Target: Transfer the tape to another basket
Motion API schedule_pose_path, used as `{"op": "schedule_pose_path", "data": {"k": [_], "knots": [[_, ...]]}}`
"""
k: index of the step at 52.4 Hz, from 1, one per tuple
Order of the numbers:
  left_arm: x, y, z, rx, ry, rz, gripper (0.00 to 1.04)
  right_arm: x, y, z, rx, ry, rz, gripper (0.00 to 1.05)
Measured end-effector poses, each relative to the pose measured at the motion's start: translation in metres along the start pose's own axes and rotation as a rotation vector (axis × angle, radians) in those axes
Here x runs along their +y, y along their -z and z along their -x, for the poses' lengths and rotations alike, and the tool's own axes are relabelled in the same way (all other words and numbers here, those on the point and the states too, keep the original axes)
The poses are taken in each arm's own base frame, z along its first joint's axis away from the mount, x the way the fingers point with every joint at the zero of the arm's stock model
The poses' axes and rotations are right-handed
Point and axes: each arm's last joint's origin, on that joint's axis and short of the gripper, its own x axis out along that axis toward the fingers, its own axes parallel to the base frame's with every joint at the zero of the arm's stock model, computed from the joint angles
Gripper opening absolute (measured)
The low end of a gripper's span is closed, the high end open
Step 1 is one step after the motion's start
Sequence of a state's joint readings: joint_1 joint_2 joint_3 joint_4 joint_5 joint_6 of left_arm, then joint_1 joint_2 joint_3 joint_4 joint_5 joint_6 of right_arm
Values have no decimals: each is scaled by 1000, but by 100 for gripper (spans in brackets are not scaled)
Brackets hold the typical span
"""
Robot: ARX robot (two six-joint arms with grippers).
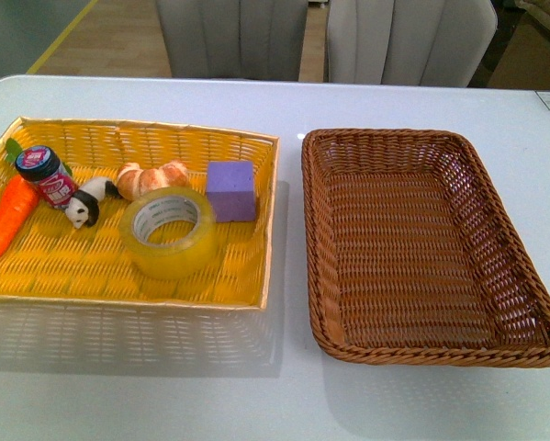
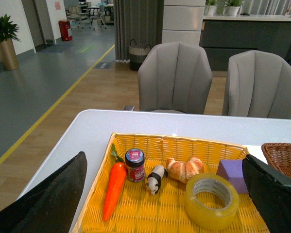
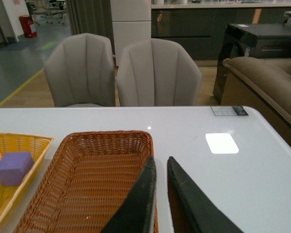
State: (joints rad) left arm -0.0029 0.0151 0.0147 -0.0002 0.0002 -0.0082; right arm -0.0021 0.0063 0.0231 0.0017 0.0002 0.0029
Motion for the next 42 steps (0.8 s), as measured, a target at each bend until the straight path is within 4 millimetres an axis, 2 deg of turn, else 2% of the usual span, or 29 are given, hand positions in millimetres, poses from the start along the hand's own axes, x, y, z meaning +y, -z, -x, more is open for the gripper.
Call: {"op": "schedule_pose_path", "data": {"k": [3, 13, 16, 20, 23, 25, 27, 30, 35, 42], "knots": [[0, 0, 0, 0, 0, 0, 96, 0, 0, 0, 1, 0, 0, 29], [0, 0, 0, 0, 0, 0, 96, 0, 0, 0, 0, 0, 0, 59], [0, 0, 0, 0, 0, 0, 96, 0, 0, 0, 0, 0, 0, 70], [0, 0, 0, 0, 0, 0, 96, 0, 0, 0, 0, 0, 0, 89], [0, 0, 0, 0, 0, 0, 96, 0, 0, 0, 0, 0, 0, 97], [0, 0, 0, 0, 0, 0, 96, 0, 0, 0, 0, 0, 0, 96], [-1, 1, -1, 171, 94, 116, 96, 0, 0, 0, 0, 0, 0, 96], [-2, -3, -11, 370, 118, 330, 96, 0, 0, 0, 0, 0, 0, 96], [-3, -15, -41, 395, 97, 460, 96, 0, 0, 0, 0, 0, 0, 96], [-3, -18, -79, 398, 85, 457, 96, 0, 0, 0, 0, 0, 0, 96]]}}
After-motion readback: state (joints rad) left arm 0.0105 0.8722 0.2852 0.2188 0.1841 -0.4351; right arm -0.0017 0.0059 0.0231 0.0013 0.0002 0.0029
